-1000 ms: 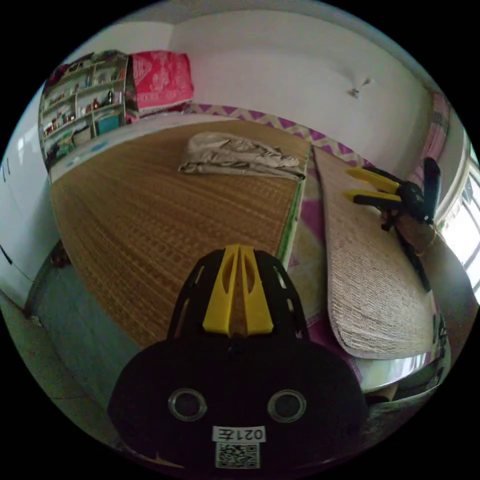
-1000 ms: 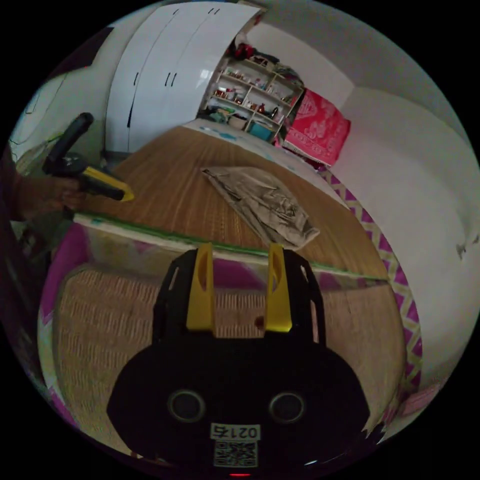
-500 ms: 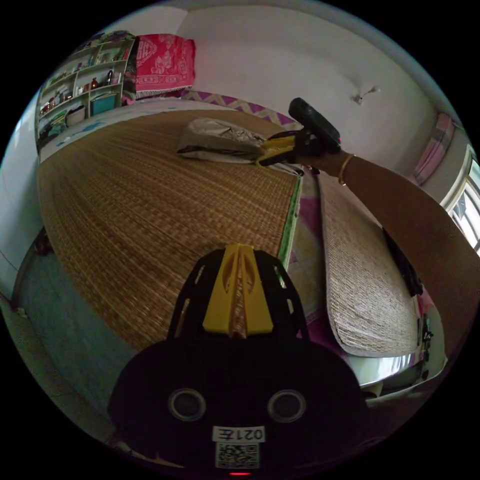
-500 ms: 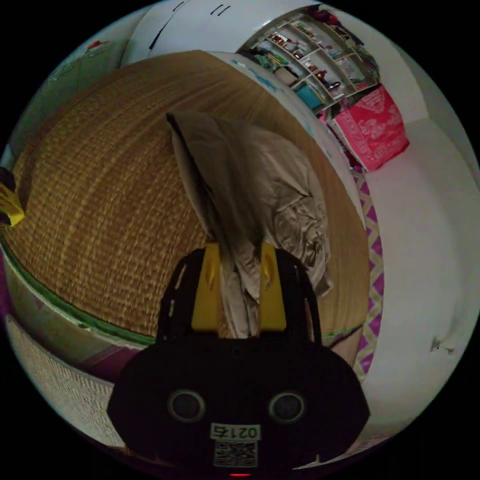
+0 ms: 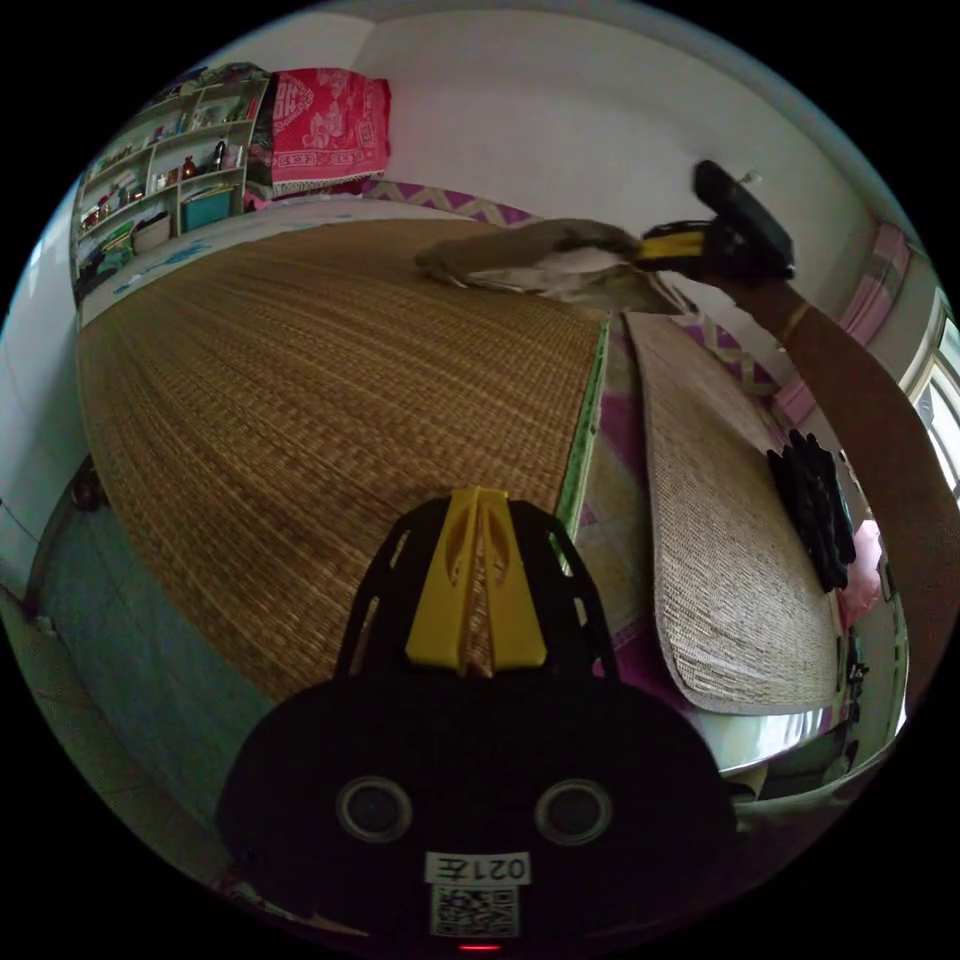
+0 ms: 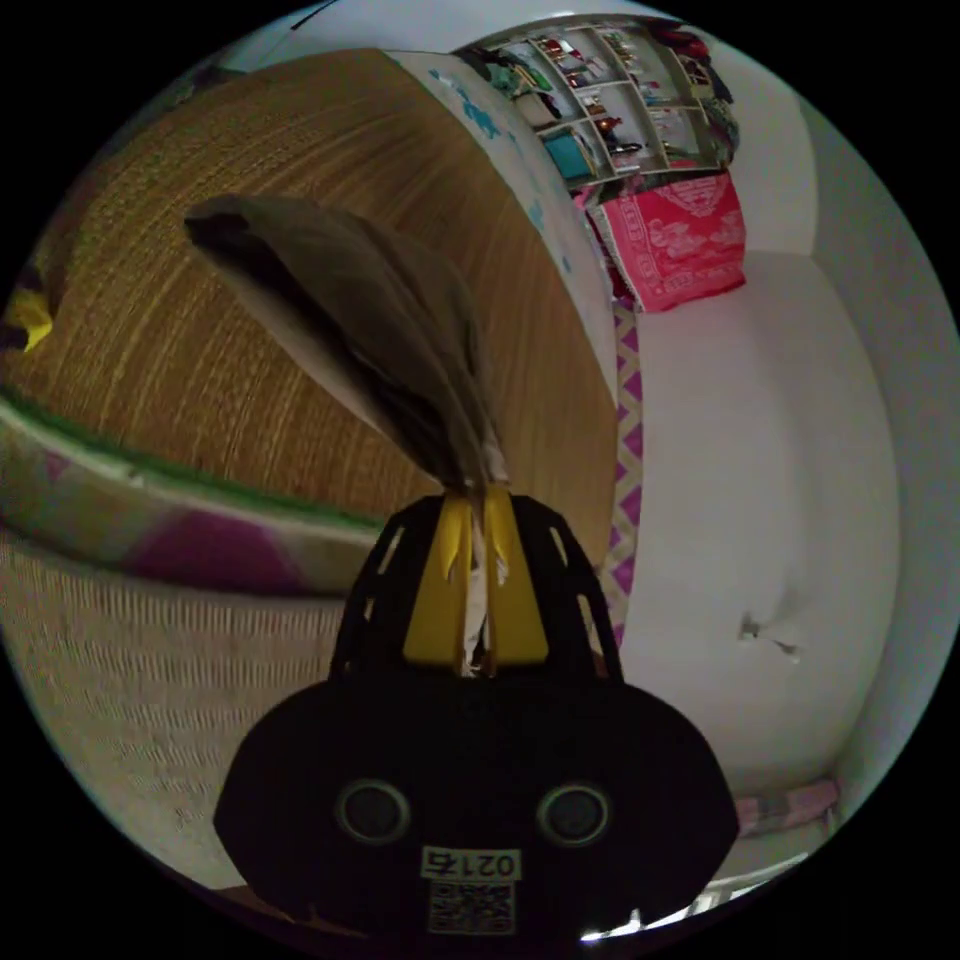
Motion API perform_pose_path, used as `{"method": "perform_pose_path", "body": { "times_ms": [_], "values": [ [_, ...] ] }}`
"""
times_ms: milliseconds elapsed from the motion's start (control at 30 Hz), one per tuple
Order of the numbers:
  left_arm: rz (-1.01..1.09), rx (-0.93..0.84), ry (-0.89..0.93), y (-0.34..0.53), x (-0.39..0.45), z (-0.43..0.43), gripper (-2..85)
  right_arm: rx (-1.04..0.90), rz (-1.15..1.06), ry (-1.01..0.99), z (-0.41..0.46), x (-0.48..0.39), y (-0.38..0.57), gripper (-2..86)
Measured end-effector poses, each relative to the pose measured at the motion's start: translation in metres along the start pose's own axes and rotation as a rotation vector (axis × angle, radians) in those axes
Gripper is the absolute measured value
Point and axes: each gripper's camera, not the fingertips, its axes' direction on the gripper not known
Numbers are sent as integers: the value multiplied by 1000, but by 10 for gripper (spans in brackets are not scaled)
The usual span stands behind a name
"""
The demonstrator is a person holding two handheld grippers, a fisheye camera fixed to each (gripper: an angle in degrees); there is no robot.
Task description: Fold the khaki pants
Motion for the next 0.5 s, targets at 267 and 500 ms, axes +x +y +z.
{"method": "perform_pose_path", "body": {
  "times_ms": [267, 500],
  "values": [
    [1, 3, 1, 6, 8, -3, -10, -253, 125, -7, -91, -73, 238, -8],
    [8, 4, -9, 14, 22, -4, -10, -277, 231, -259, -155, -193, 324, -7]
  ]
}}
